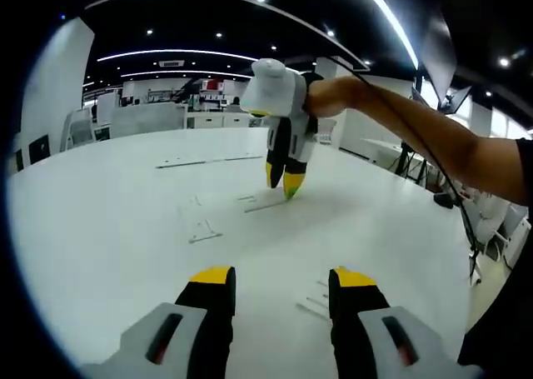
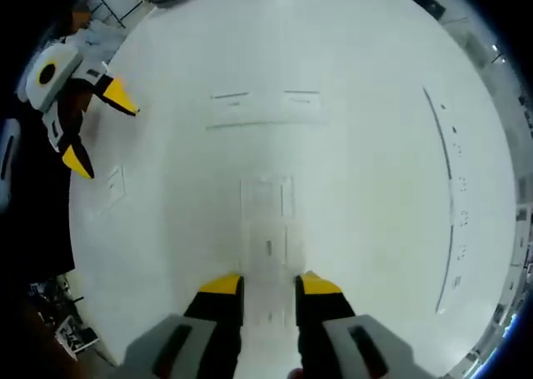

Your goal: Locate the socket holder cover, grip the socket holder cover, clip it into the socket holder slot.

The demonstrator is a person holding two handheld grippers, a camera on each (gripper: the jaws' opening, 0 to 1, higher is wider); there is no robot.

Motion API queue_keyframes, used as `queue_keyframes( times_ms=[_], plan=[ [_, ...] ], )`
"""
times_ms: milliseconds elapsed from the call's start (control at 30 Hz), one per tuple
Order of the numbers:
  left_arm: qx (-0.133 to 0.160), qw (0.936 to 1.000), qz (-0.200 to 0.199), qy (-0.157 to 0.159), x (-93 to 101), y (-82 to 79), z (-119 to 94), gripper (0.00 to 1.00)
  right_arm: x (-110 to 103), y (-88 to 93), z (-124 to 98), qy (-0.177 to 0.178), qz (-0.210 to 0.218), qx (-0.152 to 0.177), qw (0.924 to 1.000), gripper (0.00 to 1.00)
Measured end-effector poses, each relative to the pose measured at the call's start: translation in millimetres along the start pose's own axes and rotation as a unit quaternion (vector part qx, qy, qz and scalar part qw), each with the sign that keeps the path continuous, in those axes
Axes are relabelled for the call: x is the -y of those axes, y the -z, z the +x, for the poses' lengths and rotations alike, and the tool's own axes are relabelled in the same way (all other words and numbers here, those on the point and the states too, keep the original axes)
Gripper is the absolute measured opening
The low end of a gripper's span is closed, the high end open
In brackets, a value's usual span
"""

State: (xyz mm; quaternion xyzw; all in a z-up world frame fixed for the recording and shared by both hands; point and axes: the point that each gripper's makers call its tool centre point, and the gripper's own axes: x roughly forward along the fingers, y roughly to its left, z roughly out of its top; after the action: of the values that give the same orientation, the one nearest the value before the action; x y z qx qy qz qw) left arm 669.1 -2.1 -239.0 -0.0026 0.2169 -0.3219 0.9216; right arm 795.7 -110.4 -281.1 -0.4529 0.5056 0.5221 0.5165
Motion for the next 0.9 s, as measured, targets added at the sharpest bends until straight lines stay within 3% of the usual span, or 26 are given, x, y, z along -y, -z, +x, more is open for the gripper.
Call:
queue_keyframes(
  times_ms=[567, 900],
  plan=[
    [-0.001, 1.0000, 0.001, 0.000, 1.8, 0.5, 0.7, 0.45, 0.8, -11.6, 1.7, 0.002, 0.002, 0.005, 1.0000, 0.25],
    [-0.006, 1.0000, -0.002, 0.002, 2.8, 2.2, 4.6, 0.45, 2.5, -23.9, 1.6, 0.002, -0.003, 0.026, 0.9996, 0.26]
  ],
)
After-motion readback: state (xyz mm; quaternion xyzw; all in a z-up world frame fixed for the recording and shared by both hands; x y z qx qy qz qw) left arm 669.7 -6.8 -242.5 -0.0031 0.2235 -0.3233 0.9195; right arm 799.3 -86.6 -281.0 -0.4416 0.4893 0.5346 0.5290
